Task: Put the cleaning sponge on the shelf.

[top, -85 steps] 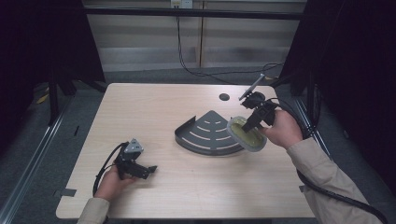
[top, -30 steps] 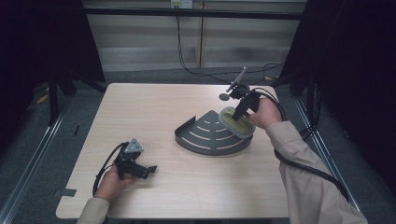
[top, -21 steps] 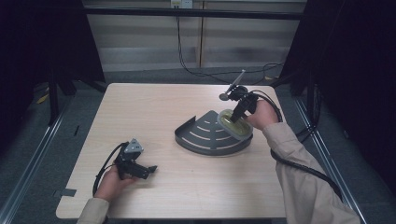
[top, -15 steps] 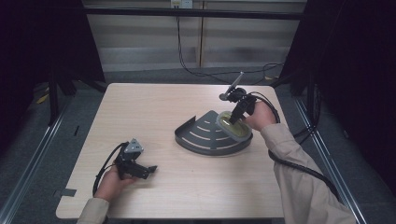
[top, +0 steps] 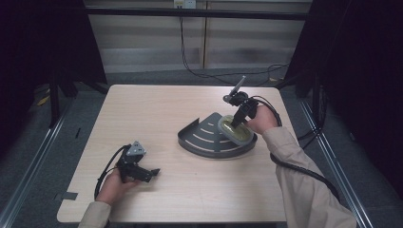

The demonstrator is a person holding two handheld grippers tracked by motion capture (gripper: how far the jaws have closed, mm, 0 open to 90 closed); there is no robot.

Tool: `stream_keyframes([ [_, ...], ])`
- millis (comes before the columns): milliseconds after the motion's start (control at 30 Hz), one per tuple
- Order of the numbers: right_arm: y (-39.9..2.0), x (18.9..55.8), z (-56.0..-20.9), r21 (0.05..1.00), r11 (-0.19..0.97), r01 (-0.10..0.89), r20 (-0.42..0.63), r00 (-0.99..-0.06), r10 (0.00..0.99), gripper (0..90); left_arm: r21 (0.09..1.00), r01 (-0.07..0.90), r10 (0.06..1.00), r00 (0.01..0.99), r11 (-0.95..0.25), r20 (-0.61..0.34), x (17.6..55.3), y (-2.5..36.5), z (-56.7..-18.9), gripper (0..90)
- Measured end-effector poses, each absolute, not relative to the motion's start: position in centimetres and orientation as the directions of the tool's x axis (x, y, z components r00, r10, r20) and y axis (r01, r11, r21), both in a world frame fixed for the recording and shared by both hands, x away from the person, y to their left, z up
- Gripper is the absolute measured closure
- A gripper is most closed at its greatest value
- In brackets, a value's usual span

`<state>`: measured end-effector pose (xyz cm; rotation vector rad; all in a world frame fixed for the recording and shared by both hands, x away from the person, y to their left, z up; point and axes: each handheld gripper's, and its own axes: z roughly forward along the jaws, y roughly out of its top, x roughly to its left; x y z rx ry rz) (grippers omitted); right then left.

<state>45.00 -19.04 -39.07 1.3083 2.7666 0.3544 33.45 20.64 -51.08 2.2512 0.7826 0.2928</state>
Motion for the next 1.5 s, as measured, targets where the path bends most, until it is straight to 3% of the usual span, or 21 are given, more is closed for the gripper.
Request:
stream_keyframes([
  [1500,-19.3,45.4,-41.6,0.189,0.607,0.772,0.055,-0.626,0.778,71.7,0.703,0.451,0.616,0.788,-0.550,-0.023,33.4,20.6,-51.1,0.0],
])
